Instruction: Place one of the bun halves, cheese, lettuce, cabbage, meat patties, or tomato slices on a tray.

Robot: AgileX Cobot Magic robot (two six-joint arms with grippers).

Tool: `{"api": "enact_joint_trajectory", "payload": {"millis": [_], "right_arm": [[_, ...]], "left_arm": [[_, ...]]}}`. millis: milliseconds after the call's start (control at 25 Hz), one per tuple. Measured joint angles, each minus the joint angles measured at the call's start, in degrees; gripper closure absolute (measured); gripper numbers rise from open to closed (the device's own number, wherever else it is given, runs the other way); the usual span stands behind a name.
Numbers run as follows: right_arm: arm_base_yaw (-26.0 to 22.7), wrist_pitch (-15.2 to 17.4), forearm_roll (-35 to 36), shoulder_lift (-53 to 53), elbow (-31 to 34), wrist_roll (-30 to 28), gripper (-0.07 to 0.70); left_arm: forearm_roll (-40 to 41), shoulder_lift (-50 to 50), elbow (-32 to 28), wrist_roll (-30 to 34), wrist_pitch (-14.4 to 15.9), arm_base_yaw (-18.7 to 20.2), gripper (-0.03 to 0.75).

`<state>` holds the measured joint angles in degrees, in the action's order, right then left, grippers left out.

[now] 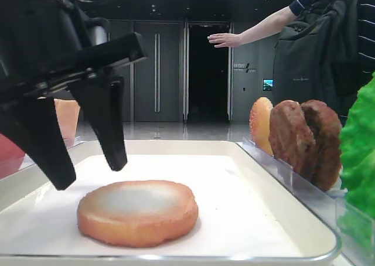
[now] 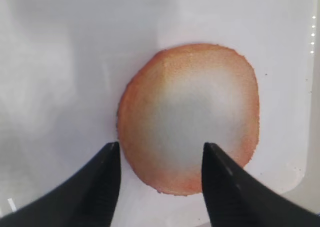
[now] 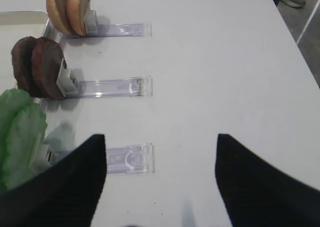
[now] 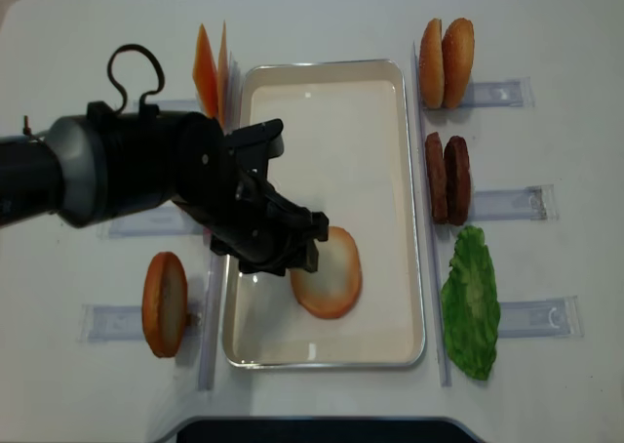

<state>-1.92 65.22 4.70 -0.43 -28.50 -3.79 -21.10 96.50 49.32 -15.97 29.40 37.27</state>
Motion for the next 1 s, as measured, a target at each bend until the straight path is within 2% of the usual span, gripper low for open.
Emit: {"api": "enact_joint_trajectory", "payload": {"millis": [160, 560, 760, 1000], "right_arm": [[0.0, 0.0, 0.0, 0.0, 0.0, 0.0, 0.157], [0.0, 0.0, 0.0, 0.0, 0.0, 0.0, 0.157], [0.0, 0.0, 0.0, 0.0, 0.0, 0.0, 0.157], [0.0, 0.0, 0.0, 0.0, 0.0, 0.0, 0.157]], "left_arm": [[2.5, 0.0, 1.46, -0.84, 1.81, 0.0, 0.313], [11.65, -0.9, 10.56, -3.8, 10.51, -0.12, 0.313], [15.09, -3.43, 13.19, -4.34, 15.03, -2.44, 0.313], [19.86, -7.49, 13.5, -4.45, 19.62, -6.72, 0.314]]}}
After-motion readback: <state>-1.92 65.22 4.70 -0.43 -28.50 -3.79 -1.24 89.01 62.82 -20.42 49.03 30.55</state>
